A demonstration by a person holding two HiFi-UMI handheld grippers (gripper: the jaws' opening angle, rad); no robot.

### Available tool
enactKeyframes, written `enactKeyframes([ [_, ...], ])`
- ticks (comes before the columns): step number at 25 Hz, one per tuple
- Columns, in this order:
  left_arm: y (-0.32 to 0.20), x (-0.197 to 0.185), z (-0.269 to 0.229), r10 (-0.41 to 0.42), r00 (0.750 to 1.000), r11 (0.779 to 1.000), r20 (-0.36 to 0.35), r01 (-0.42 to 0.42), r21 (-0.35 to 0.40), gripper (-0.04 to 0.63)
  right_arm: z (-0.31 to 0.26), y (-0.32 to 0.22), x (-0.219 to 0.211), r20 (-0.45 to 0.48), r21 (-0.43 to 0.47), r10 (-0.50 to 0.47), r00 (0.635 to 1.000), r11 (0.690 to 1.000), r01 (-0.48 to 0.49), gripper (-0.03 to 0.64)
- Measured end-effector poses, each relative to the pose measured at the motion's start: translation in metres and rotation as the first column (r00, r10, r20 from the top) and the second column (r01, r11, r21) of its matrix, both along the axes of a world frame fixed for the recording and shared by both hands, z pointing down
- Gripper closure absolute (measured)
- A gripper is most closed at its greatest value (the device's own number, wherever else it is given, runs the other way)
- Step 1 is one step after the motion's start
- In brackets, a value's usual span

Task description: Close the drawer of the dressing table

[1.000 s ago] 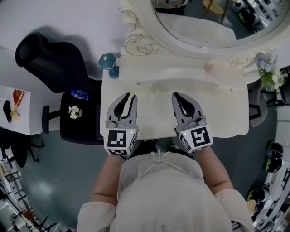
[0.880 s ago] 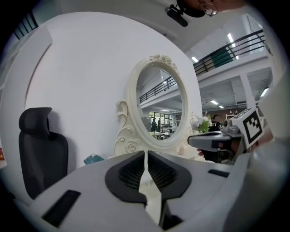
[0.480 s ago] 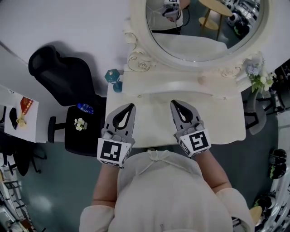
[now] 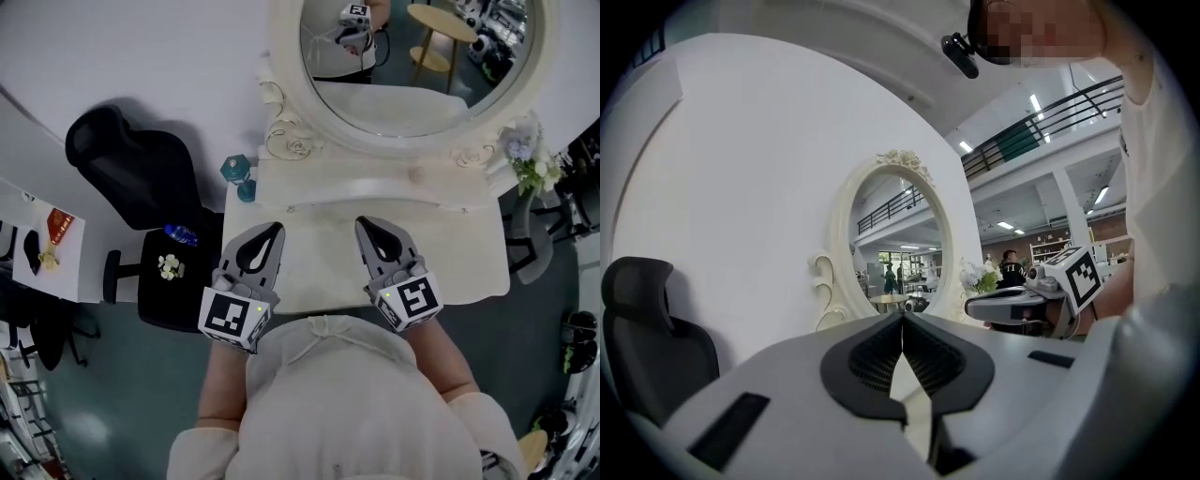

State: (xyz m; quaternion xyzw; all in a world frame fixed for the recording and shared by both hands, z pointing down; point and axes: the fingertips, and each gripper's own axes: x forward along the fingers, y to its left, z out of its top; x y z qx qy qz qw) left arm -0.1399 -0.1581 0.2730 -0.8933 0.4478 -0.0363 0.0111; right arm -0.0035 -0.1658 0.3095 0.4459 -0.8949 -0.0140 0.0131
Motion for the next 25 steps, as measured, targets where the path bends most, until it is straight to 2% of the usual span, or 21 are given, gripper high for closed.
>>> enactKeyframes([
  [9, 0.002, -0.005, 0.010, -0.010, 1.000, 1.000, -0.004, 0.010, -0.027, 0.577, 0.000, 0.002, -0.005, -0.022, 0.003, 0.011, 1.000, 1.000, -0.011, 0.615],
  [19, -0.003, -0.027, 0.015, -0.094, 0.995, 0.994, -0.027, 0.092, -0.061, 0.577, 0.006, 0.002, -0.011, -0.071, 0.011, 0.030, 0.997, 0.999, -0.030, 0.614],
  [25, -0.008, -0.027, 0.014, -0.087, 0.995, 0.994, -0.038, 0.085, -0.065, 0.577, 0.001, -0.003, -0.009, -0.057, 0.018, 0.046, 0.997, 0.999, -0.045, 0.614],
])
